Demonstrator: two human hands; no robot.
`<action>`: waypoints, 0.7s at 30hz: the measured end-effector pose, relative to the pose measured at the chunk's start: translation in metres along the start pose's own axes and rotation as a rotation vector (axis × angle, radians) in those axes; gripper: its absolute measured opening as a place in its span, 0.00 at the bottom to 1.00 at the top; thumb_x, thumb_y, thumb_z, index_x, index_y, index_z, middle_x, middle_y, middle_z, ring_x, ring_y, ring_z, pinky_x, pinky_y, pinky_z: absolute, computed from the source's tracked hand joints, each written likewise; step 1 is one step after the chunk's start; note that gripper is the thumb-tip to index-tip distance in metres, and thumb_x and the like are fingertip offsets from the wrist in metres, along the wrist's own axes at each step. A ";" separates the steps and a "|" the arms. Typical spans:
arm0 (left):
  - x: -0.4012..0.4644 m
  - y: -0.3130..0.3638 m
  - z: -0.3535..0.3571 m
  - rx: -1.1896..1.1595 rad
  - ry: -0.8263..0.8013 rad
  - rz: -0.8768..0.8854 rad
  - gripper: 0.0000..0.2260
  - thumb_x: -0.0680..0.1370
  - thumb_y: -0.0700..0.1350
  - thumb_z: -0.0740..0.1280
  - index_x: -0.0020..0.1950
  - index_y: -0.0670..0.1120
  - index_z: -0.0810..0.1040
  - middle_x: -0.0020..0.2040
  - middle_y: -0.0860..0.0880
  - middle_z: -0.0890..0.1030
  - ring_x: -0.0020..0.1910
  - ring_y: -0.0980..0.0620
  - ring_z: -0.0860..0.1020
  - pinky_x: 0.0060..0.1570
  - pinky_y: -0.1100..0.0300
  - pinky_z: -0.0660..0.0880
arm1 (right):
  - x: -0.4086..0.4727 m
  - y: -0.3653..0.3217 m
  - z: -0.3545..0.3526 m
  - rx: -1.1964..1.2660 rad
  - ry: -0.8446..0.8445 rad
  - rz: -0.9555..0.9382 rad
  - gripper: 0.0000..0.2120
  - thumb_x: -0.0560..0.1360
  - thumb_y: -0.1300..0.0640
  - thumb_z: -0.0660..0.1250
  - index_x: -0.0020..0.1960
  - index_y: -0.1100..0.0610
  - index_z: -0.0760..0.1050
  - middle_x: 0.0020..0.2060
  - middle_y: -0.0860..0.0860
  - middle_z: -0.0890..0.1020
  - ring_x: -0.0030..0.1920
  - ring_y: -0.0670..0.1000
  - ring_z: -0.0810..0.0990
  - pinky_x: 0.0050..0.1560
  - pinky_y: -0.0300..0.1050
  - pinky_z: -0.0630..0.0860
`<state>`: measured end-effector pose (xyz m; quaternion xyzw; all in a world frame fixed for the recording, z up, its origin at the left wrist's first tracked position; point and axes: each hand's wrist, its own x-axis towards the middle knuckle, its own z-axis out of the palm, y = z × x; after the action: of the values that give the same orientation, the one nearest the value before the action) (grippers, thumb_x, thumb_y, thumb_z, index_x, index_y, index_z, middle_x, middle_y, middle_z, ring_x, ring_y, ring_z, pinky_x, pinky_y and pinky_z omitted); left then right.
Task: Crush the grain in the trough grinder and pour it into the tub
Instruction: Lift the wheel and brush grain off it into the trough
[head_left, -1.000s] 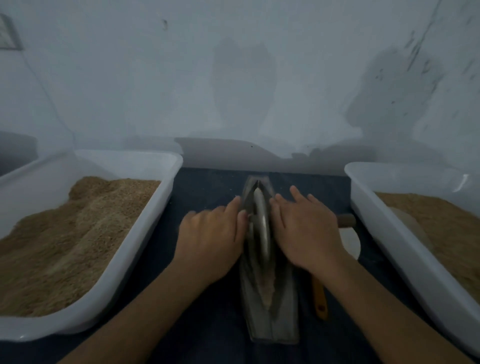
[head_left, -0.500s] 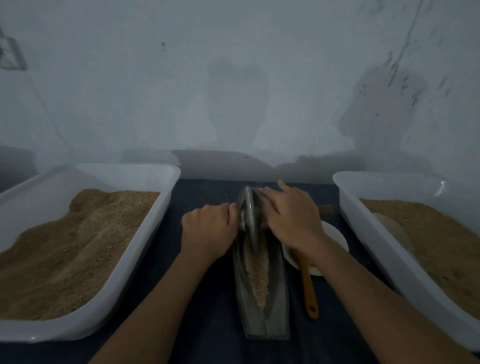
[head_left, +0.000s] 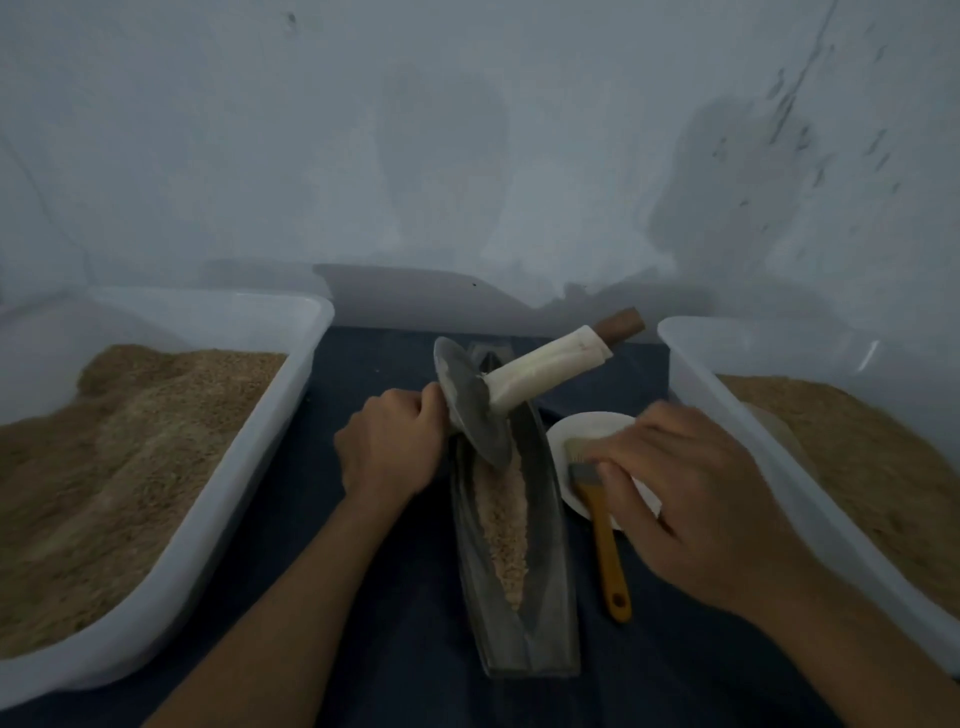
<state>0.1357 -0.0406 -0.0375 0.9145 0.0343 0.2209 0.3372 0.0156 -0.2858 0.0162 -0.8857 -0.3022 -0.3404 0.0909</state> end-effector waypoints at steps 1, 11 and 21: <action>0.001 0.000 0.001 0.004 0.008 -0.008 0.28 0.83 0.59 0.54 0.28 0.46 0.74 0.28 0.50 0.76 0.29 0.51 0.72 0.32 0.58 0.59 | -0.008 0.003 -0.001 -0.025 -0.126 0.008 0.09 0.81 0.54 0.62 0.54 0.50 0.81 0.41 0.41 0.77 0.43 0.42 0.71 0.43 0.42 0.65; 0.002 0.000 0.002 -0.061 0.051 -0.031 0.26 0.83 0.57 0.56 0.28 0.46 0.72 0.27 0.49 0.75 0.28 0.50 0.73 0.31 0.57 0.59 | -0.057 0.015 0.013 -0.301 -0.461 -0.256 0.19 0.71 0.56 0.73 0.61 0.47 0.77 0.44 0.46 0.77 0.43 0.51 0.73 0.40 0.48 0.70; 0.006 0.000 -0.003 -0.239 0.118 -0.198 0.23 0.77 0.60 0.52 0.29 0.47 0.68 0.27 0.50 0.70 0.28 0.50 0.68 0.32 0.56 0.60 | -0.014 0.007 0.007 -0.296 -0.023 -0.180 0.09 0.83 0.57 0.63 0.57 0.56 0.82 0.45 0.51 0.80 0.41 0.52 0.75 0.41 0.50 0.72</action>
<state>0.1398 -0.0378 -0.0328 0.8455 0.1173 0.2423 0.4611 0.0157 -0.2957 0.0022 -0.8627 -0.3280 -0.3776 -0.0748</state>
